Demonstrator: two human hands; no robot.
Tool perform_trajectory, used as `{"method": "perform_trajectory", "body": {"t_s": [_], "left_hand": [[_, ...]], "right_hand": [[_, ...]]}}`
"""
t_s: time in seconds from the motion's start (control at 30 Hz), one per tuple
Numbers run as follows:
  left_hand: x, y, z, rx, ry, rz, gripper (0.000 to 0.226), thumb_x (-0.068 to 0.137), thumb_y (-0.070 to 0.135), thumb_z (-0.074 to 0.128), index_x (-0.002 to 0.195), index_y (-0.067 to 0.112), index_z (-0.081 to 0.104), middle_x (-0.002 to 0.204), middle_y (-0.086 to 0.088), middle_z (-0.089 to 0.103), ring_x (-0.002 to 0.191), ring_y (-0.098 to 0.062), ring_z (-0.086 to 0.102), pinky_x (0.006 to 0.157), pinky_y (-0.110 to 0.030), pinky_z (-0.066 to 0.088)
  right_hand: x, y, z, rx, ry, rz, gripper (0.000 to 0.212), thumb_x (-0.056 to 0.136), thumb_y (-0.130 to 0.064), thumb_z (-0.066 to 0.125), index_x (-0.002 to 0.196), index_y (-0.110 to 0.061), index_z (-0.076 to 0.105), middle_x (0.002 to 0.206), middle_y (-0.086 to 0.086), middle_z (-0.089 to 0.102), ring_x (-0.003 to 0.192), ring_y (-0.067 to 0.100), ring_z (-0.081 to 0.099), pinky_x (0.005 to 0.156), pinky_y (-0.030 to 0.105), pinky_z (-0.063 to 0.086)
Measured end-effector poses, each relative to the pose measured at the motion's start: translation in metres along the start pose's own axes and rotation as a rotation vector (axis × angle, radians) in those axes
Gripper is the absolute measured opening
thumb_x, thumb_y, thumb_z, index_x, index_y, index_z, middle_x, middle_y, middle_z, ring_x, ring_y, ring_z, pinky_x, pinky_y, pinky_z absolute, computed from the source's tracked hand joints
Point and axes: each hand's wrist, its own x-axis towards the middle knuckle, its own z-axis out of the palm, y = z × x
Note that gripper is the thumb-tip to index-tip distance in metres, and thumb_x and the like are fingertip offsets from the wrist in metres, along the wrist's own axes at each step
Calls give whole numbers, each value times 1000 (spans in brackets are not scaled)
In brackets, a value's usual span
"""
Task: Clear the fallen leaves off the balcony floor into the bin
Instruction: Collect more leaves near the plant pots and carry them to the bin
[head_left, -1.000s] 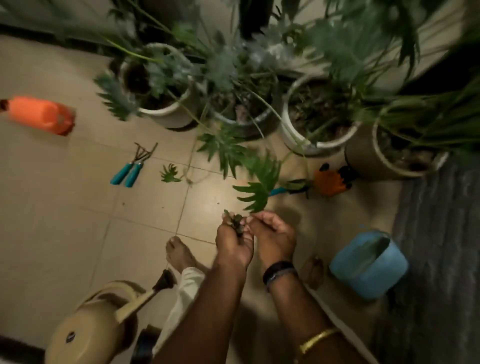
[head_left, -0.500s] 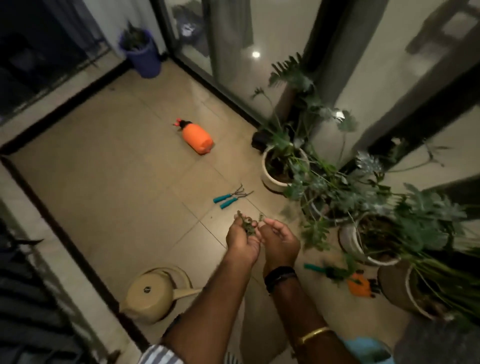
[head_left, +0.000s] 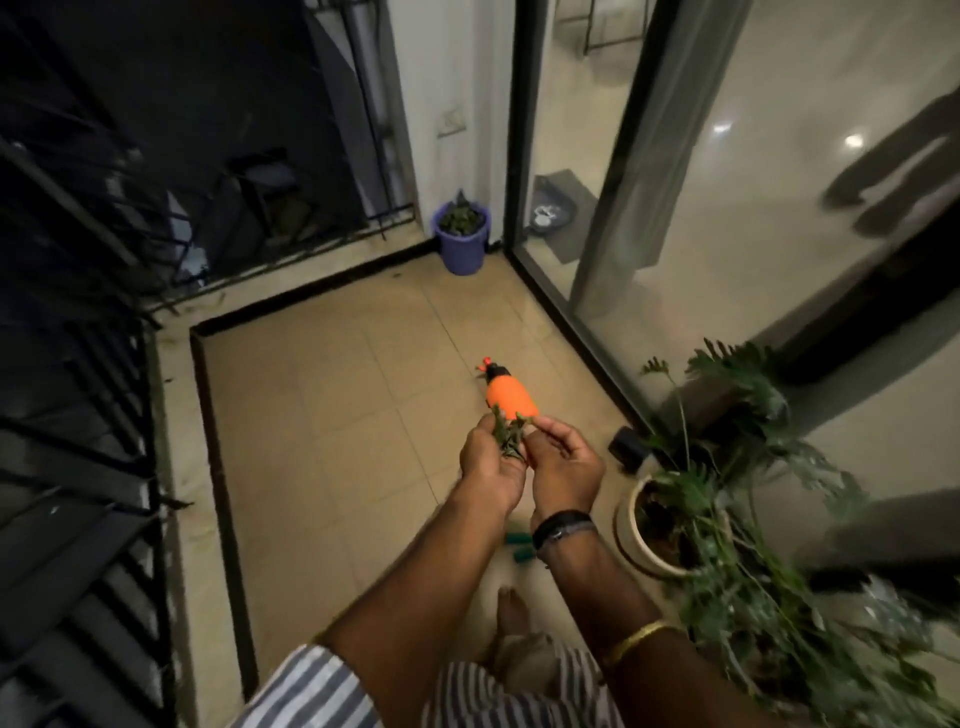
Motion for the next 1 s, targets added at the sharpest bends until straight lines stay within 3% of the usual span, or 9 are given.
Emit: {"method": "perform_trajectory", "body": {"t_s": [0.1, 0.17, 0.27, 0.3, 0.4, 0.57, 0.83, 1.0], "left_hand": [[22, 47, 28, -27, -37, 51, 27, 102, 21, 48, 83, 6, 59, 74, -12, 63, 76, -26, 59, 78, -38, 50], [38, 75, 44, -36, -16, 95, 31, 104, 22, 47, 81, 6, 59, 68, -12, 66, 79, -27, 60, 80, -40, 51], [58, 117, 69, -21, -7, 121, 25, 101, 27, 53, 88, 6, 60, 101, -22, 65, 96, -33, 59, 100, -48, 47], [70, 132, 78, -27, 6, 133, 24, 100, 27, 54, 89, 7, 59, 102, -22, 64, 92, -31, 59, 96, -45, 49], [106, 183, 108, -18, 18, 143, 26, 103, 24, 49, 85, 7, 58, 83, -12, 58, 76, -23, 56, 82, -39, 50], [189, 276, 166, 32, -33, 126, 29, 105, 21, 44, 81, 8, 55, 75, -6, 55, 66, -18, 52, 60, -29, 40], [288, 409, 258, 141, -113, 82, 28, 104, 21, 46, 89, 3, 60, 83, -14, 63, 75, -24, 60, 68, -35, 48], [356, 458, 321, 237, -109, 95, 25, 101, 23, 53, 103, 0, 64, 94, -17, 67, 80, -27, 64, 67, -37, 51]], "right_hand": [[29, -13, 47, -68, -110, -35, 27, 80, 7, 72, 79, -19, 76, 85, 9, 76, 78, 20, 71, 80, 39, 59], [47, -21, 79, -94, -169, -40, 26, 81, 7, 71, 83, -18, 77, 85, 8, 77, 80, 22, 72, 85, 44, 59], [73, -35, 129, -97, -204, -42, 24, 82, 8, 69, 89, -14, 76, 87, 8, 77, 86, 25, 74, 88, 47, 59], [82, -41, 147, -90, -214, -39, 25, 83, 9, 69, 89, -14, 76, 87, 8, 77, 85, 23, 74, 88, 46, 59], [117, -51, 206, -96, -211, -73, 27, 83, 10, 67, 87, -16, 74, 82, 5, 76, 76, 14, 71, 84, 41, 60], [186, -60, 316, -58, -183, -79, 22, 85, 7, 68, 90, -13, 74, 86, 13, 76, 79, 22, 71, 77, 37, 61], [281, -91, 470, 33, -114, -30, 23, 88, 7, 65, 88, -15, 73, 84, 7, 75, 78, 17, 71, 74, 31, 59], [368, -97, 536, 0, -67, -40, 20, 86, 2, 70, 87, -17, 76, 88, 9, 77, 90, 28, 72, 83, 41, 60]]}}
